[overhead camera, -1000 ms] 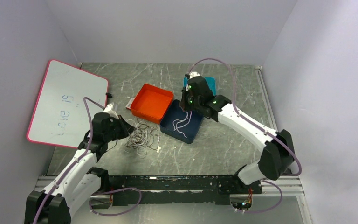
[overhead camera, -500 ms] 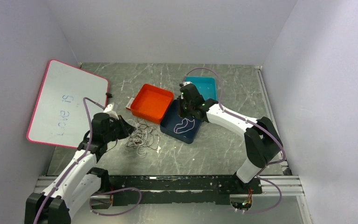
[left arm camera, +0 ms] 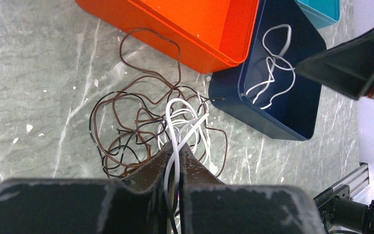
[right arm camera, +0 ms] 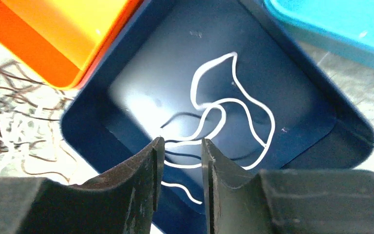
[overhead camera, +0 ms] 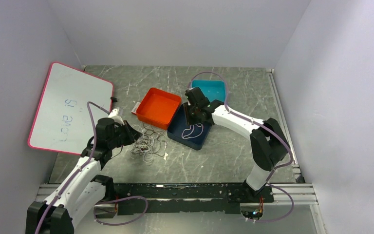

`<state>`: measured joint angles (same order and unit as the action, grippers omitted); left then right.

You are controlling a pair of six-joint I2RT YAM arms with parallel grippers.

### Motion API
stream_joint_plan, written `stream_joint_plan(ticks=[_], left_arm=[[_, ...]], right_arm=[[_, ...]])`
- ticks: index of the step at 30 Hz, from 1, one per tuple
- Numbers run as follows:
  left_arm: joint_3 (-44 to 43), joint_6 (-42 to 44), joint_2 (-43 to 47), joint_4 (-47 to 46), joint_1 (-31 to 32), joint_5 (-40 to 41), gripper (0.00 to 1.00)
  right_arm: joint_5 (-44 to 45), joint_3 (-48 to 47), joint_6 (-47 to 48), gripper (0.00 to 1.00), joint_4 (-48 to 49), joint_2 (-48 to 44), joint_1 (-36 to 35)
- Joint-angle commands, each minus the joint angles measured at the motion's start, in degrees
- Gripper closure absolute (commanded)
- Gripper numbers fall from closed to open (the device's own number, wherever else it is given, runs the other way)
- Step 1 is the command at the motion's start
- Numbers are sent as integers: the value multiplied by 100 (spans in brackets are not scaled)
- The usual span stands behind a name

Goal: Untangle the cables

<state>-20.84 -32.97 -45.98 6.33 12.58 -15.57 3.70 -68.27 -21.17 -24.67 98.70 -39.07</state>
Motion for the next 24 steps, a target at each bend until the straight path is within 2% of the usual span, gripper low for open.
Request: stream_joint_plan(ticks=[1,9,11,16,18,20,24], left_arm=[[-116,64,77,-48,25,-98,89],[-136,90,43,-49,25,-110,90],[-147,120,60,-26,26,-133,89],[-31,165,210,-355,33,-583,87],[-7,175,258,-554,33,-841,87],[-6,180,285,-623,41,-962,87],[-29,180,313,-579,50,-988,87]], right_arm=[[176,-512,109,62,-322,-435,22],[378,-749,225,60,-544,-710,-1],[-144,-591,416,58,-110,-993,-39],[-2695,-139,504,55,1518,-1306,-96],[-3376,37,393,55,2130,-1253,-239],[-3544,97,402,55,2465,-1156,-487],[-3098,-135,638,55,2573,-754,-1067]])
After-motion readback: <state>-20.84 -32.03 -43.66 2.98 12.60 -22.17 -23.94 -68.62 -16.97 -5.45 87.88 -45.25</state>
